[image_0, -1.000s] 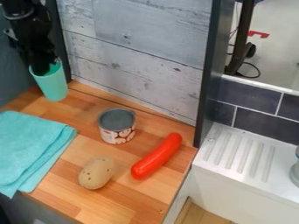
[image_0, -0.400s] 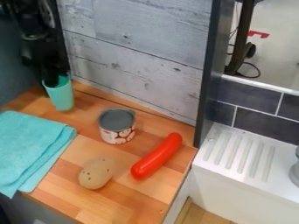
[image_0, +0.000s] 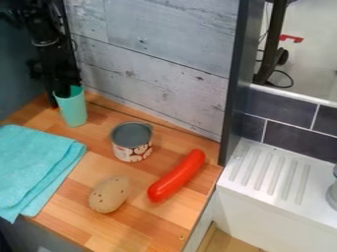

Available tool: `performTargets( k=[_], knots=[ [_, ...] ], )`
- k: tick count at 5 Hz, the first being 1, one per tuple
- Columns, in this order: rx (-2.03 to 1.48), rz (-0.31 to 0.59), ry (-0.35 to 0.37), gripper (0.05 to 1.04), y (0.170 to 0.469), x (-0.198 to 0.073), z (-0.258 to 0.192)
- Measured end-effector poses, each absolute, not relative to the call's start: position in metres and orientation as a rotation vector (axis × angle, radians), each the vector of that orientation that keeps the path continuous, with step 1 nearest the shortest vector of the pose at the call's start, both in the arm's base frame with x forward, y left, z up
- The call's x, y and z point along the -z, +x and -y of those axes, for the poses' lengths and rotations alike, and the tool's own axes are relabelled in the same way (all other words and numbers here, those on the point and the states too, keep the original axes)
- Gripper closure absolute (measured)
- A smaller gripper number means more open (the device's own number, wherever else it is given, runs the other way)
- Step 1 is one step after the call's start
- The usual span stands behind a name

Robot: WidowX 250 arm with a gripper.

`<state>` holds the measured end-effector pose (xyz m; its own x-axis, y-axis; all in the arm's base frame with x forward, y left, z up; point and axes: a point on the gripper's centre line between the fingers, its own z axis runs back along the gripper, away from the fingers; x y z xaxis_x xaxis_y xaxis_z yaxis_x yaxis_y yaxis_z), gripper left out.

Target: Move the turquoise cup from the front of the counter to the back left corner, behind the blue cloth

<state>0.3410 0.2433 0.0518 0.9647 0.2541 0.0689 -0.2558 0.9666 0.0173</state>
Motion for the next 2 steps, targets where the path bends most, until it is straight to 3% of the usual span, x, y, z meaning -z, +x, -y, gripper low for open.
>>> performTargets(
  k=[1, 2],
  knots=[
    [-0.263, 0.054, 0.01, 0.958, 0.343, -0.0518, -0.2422],
    [-0.29, 0.043, -0.002, 0.752, 0.3422, -0.0557, -0.2415]
  ],
)
